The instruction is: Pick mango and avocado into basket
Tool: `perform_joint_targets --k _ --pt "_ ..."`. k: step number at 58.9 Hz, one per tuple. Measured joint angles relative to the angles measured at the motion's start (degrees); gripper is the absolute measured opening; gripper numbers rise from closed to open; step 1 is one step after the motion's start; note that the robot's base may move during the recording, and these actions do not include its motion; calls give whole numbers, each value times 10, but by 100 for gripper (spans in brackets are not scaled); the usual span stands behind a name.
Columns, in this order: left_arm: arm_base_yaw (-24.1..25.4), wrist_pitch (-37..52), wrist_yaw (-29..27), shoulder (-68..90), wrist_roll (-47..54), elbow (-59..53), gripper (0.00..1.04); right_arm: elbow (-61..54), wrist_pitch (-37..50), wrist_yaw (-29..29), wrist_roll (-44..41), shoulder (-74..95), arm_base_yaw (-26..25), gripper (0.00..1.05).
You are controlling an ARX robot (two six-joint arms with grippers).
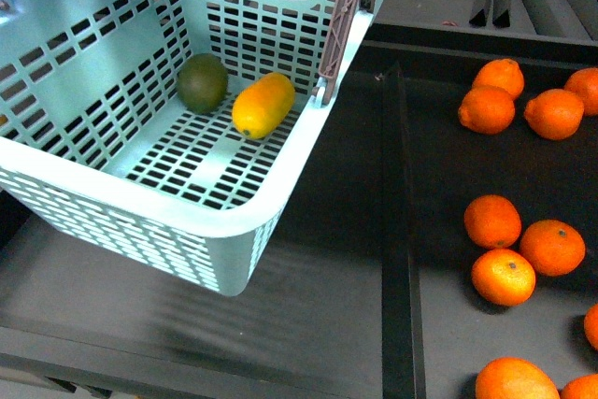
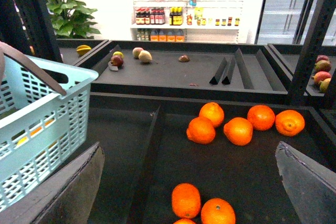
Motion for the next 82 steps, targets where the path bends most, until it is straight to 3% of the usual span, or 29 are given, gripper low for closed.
perform_joint_targets --k 11,27,45,61,76,82 --pt "44 2 47 55 0 24 5 0 0 0 0 0 0 97" --pt "97 -35 133 199 79 143 5 0 0 0 0 0 0 97" --pt "105 22 165 280 92 201 5 0 0 0 0 0 0 97" --pt "97 60 158 265 86 131 5 0 0 0 0 0 0 97" --pt "97 78 120 215 47 59 52 0 0 0 0 0 0 97" --pt "99 68 70 176 11 22 71 0 0 0 0 0 0 97"
